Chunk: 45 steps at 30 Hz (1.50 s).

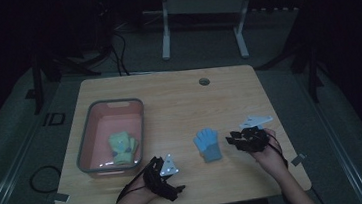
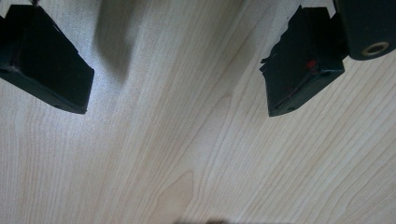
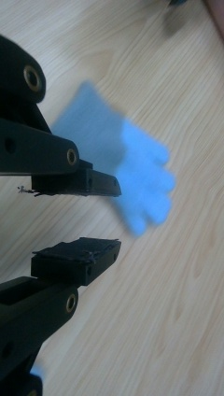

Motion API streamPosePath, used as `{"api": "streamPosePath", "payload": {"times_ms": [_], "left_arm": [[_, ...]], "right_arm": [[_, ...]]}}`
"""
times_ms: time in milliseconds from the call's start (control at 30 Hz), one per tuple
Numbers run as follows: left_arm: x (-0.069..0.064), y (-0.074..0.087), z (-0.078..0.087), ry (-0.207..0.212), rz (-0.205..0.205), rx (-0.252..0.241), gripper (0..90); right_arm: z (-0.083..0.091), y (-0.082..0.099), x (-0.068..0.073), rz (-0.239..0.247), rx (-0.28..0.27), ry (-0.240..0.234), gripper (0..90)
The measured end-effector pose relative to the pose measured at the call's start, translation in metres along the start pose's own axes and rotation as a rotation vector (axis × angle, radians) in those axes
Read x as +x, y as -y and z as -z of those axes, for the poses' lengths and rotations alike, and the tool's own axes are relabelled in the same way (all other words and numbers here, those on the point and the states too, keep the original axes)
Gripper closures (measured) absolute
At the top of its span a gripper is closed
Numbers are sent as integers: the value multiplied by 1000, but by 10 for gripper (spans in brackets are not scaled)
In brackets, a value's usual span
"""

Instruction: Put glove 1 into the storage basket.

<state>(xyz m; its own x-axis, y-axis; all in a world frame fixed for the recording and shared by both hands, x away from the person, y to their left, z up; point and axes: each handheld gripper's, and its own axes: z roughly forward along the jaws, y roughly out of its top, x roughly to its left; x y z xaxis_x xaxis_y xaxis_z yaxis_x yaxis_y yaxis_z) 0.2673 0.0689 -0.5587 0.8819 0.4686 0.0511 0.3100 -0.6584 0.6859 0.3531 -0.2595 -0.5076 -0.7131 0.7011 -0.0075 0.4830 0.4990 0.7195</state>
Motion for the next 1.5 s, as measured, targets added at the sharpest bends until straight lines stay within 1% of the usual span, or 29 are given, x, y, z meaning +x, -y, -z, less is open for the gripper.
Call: {"api": "streamPosePath", "payload": {"times_ms": [67, 133, 233, 400, 467, 500, 600, 733, 800, 833, 933, 967, 1033, 1067, 1133, 1200, 1233, 1267, 1300, 1367, 1433, 1467, 1500], "left_arm": [[0, 0, 0, -1, -1, 1, 88], [0, 0, 0, 1, -1, 4, 88], [0, 1, 0, 2, 1, 2, 88], [0, 0, -1, -2, 1, 3, 88], [-1, 0, -1, -2, 0, 4, 88], [-1, 0, -1, -3, -1, 4, 87], [-1, 1, 0, -6, 0, 3, 88], [0, 1, 0, -7, 2, 4, 88], [0, 1, 0, -7, 1, 5, 88], [0, 2, 0, -6, 2, 4, 88], [0, 2, 0, -7, 5, 3, 88], [1, 2, 1, -8, 3, 4, 88], [1, 3, 1, -8, 5, 4, 88], [1, 3, 0, -8, 4, 4, 88], [1, 2, 0, -8, 1, 7, 88], [0, 2, 0, -7, 4, 2, 88], [1, 2, 0, -7, 5, 3, 88], [1, 2, 0, -7, 4, 4, 88], [1, 2, 0, -8, 2, 5, 88], [1, 2, 0, -9, 2, 5, 88], [1, 2, 0, -9, 2, 7, 88], [1, 2, 0, -9, 1, 6, 88], [1, 2, 0, -9, 4, 3, 88]], "right_arm": [[8, 9, -11, -10, -1, 13, 662], [13, 18, -20, -16, -4, 8, 661], [22, 33, -35, -17, 15, 17, 662], [37, 53, -61, -18, 50, 68, 651], [43, 59, -70, -22, 58, 74, 662], [45, 62, -75, -21, 67, 84, 667], [48, 71, -87, -26, 95, 75, 656], [46, 79, -96, -29, 120, 72, 625], [44, 81, -98, -32, 120, 65, 622], [43, 82, -98, -35, 118, 53, 621], [40, 84, -98, -19, 110, 48, 623], [39, 86, -98, -21, 106, 49, 630], [39, 86, -97, -34, 105, 49, 679], [39, 86, -96, -36, 106, 52, 737], [38, 85, -93, -40, 117, 58, 808], [38, 83, -90, -51, 128, 77, 848], [37, 82, -88, -68, 133, 92, 857], [37, 81, -86, -65, 131, 105, 862], [37, 80, -85, -79, 128, 112, 867], [39, 77, -82, -124, 108, 114, 873], [44, 71, -78, -148, 77, 126, 873], [47, 66, -75, -185, 53, 120, 873], [50, 62, -73, -198, 37, 120, 873]]}}
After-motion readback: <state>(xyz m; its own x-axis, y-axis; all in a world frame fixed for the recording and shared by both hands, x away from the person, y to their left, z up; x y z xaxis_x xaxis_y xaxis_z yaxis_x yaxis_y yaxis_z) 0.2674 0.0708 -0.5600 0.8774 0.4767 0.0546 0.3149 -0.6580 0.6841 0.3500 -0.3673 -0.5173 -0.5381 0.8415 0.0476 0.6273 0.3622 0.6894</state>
